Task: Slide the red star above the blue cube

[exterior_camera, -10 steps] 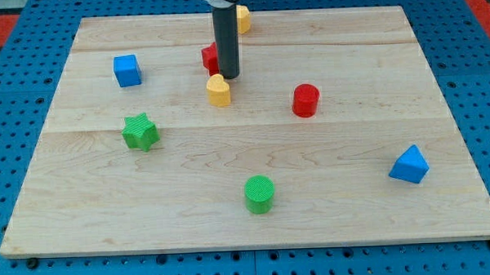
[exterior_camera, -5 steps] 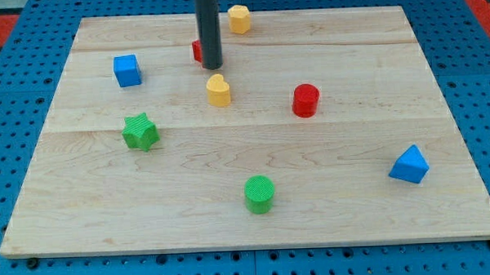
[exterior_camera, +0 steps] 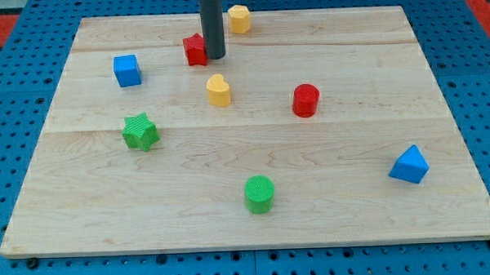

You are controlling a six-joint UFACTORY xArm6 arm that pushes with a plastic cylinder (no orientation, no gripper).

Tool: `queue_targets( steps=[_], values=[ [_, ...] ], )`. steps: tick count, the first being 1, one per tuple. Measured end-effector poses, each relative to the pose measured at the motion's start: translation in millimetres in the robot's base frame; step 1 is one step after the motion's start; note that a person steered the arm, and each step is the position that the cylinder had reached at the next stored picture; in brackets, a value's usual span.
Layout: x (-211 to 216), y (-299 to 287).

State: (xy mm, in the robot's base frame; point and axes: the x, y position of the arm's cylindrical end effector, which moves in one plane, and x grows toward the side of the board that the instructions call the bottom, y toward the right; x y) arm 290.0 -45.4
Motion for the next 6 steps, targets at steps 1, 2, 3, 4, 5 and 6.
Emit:
queue_targets(
  steps=[1,2,3,4,5,6],
  values=[
    [-17.3,-2.4],
    [-9.4,-31.9],
    [-8.9,-69.5],
    [-6.3,-80.0],
    [17.4,-82.8],
    [19.5,-93.3]
  ],
)
